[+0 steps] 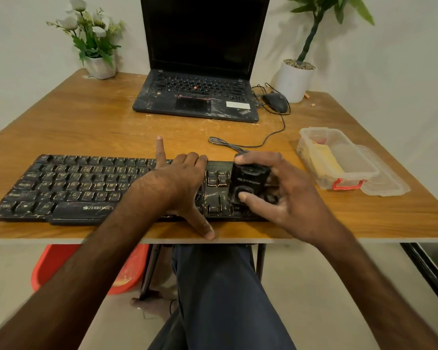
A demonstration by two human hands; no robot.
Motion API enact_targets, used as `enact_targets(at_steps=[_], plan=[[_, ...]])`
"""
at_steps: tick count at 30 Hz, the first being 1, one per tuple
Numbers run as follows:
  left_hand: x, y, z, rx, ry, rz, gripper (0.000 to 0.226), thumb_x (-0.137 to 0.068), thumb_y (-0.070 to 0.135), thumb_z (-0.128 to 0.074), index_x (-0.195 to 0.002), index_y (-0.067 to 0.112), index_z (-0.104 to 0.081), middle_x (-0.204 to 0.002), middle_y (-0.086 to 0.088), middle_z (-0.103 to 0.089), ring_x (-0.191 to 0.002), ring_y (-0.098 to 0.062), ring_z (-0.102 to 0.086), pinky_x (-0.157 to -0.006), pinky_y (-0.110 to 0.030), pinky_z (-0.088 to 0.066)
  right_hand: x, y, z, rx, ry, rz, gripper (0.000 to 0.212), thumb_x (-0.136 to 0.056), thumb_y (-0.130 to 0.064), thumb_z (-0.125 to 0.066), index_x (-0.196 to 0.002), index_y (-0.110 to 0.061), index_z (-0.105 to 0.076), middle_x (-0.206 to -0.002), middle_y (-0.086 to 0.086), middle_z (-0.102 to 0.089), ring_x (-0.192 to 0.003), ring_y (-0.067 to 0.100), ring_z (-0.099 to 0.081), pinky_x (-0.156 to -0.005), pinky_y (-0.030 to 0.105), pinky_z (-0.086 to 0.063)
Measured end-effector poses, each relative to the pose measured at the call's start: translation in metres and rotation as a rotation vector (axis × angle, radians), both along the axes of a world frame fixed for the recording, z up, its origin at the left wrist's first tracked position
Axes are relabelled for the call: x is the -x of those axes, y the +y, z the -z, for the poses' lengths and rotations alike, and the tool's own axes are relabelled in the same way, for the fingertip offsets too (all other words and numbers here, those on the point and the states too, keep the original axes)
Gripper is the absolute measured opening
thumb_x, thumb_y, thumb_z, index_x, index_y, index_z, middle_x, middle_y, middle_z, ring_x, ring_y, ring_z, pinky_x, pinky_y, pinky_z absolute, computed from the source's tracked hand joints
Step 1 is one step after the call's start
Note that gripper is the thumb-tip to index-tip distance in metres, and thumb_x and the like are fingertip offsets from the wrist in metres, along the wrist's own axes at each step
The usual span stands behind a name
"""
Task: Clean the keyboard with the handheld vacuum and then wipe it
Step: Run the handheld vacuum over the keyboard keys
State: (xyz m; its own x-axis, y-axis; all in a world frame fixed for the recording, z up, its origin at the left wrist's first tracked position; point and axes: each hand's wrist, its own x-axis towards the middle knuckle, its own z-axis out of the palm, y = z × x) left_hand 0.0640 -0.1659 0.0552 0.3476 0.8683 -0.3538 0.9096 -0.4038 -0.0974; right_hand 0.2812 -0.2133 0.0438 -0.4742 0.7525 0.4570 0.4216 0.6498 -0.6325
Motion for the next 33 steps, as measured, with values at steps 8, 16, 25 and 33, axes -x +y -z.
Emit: enact_targets(at_steps=[8,16,25,33], plan=[[0.002,-0.002,0.0,-0.006,-0.016,0.002,0.152,-0.049,0.087,-0.069,-0.158,0.011,0.006,-0.166,-0.006,-0.009,-0.154,-0.025,-0.006,-0.107,-0.074,0.02,0.003,-0.002,0.001,0.039,0.011,-0.003,0.057,-0.086,-0.008,-0.074,-0.129,-0.035,-0.048,-0.125,-0.015,-0.051,-0.113,0.016,-0.057,-0.078,0.03,-0.059],[0.006,-0.001,0.001,-0.032,-0.115,-0.002,0.153,-0.05,0.091,-0.063,-0.156,0.012,0.014,-0.168,-0.007,-0.005,-0.155,-0.024,-0.003,-0.107,-0.071,0.024,0.007,0.013,-0.005,0.287,0.484,0.039,0.054,-0.085,0.006,-0.067,-0.126,-0.022,-0.048,-0.124,-0.001,-0.053,-0.114,0.018,-0.062,-0.077,0.033,-0.058],[0.03,0.001,-0.002,0.092,-0.223,-0.09,0.153,-0.05,0.08,-0.074,-0.154,0.025,0.025,-0.168,-0.004,0.003,-0.155,-0.024,0.003,-0.11,-0.069,0.022,0.015,0.026,-0.004,0.274,0.428,0.044,0.054,-0.082,0.005,-0.072,-0.125,-0.023,-0.053,-0.123,-0.001,-0.055,-0.114,0.022,-0.062,-0.074,0.038,-0.061],[0.031,0.003,0.003,0.074,-0.186,-0.092,0.156,-0.047,0.082,-0.074,-0.155,0.022,0.021,-0.168,-0.003,0.004,-0.154,-0.025,0.007,-0.109,-0.07,0.022,0.022,0.022,-0.008,0.26,0.345,0.093,0.06,-0.076,0.005,-0.078,-0.12,-0.028,-0.053,-0.121,-0.006,-0.055,-0.107,0.015,-0.064,-0.071,0.03,-0.059]])
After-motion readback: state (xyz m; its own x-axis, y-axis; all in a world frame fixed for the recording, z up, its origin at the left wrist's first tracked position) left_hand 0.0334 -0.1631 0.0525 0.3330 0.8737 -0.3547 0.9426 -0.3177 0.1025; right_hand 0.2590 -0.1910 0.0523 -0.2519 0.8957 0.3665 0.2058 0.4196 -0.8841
